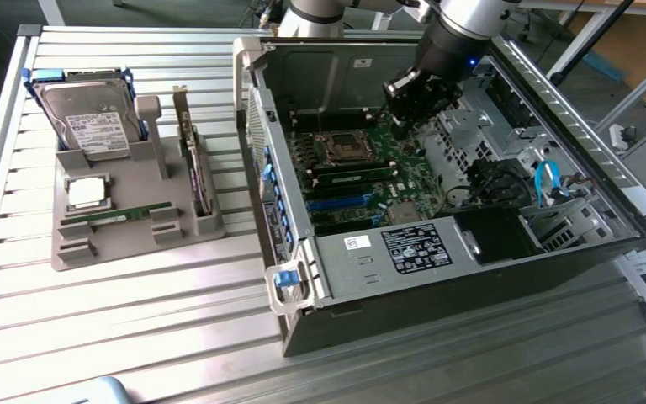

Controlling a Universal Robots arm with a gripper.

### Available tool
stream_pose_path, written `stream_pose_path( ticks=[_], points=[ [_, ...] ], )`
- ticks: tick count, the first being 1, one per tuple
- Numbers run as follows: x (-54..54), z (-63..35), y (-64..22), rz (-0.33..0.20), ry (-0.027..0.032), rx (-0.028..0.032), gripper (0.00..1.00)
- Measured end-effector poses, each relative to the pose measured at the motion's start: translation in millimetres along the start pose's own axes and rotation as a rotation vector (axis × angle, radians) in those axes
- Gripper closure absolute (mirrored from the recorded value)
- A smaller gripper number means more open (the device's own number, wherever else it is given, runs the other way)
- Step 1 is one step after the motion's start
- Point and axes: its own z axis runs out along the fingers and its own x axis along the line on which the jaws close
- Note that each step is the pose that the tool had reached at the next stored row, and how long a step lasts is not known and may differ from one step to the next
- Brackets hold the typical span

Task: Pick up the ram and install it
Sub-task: 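Press down the ram until it locks into place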

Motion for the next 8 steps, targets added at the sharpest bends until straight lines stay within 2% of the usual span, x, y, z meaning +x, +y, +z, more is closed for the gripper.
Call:
stream_pose_path(
  ticks=[8],
  points=[
    [0.0, 0.0, 0.0, 0.070, 0.0006, -0.0089, 0.89]
  ],
)
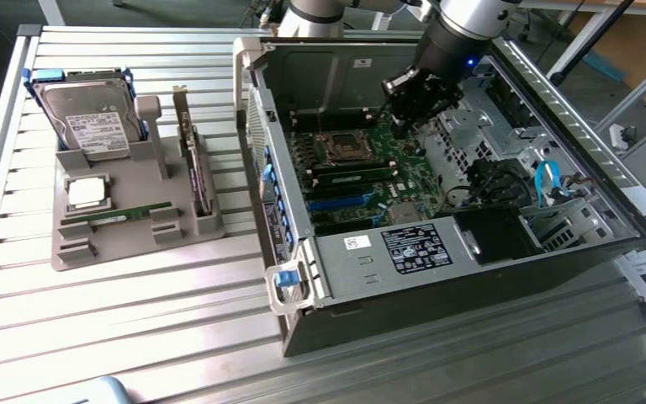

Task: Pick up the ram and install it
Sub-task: 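Press down the ram until it locks into place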

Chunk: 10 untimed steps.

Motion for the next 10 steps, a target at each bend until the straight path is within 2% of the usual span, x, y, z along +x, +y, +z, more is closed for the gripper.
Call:
stream_pose_path(
  ticks=[6, 10],
  points=[
    [0.0, 0.0, 0.0, 0.046, 0.0004, -0.0057, 0.89],
    [0.0, 0.0, 0.0, 0.046, 0.0004, -0.0058, 0.89]
  ],
)
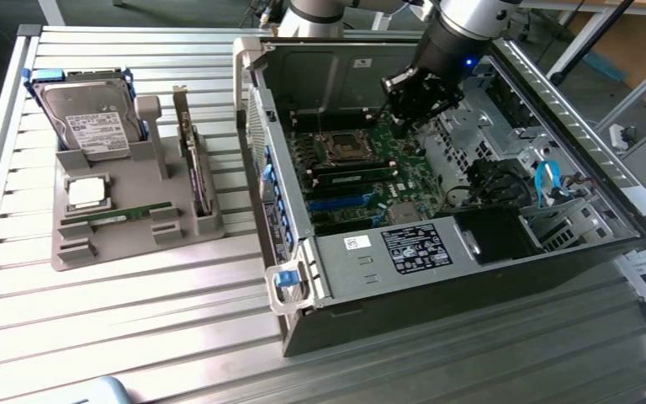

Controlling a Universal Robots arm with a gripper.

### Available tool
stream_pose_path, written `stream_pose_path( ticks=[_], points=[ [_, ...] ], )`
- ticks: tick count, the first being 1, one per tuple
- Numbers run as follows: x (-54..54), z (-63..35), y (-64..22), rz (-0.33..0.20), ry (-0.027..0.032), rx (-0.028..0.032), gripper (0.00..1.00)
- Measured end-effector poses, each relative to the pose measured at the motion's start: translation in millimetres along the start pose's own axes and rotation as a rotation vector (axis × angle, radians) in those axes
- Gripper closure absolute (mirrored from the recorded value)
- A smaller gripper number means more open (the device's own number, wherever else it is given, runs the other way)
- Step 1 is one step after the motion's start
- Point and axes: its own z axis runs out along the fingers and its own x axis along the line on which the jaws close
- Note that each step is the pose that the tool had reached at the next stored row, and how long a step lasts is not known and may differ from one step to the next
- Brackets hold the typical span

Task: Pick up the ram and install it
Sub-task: 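Press down the ram until it locks into place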

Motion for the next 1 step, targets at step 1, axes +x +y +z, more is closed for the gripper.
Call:
stream_pose_path(
  ticks=[1],
  points=[
    [0.0, 0.0, 0.0, 0.000, 0.0000, 0.0000, 0.89]
  ],
)
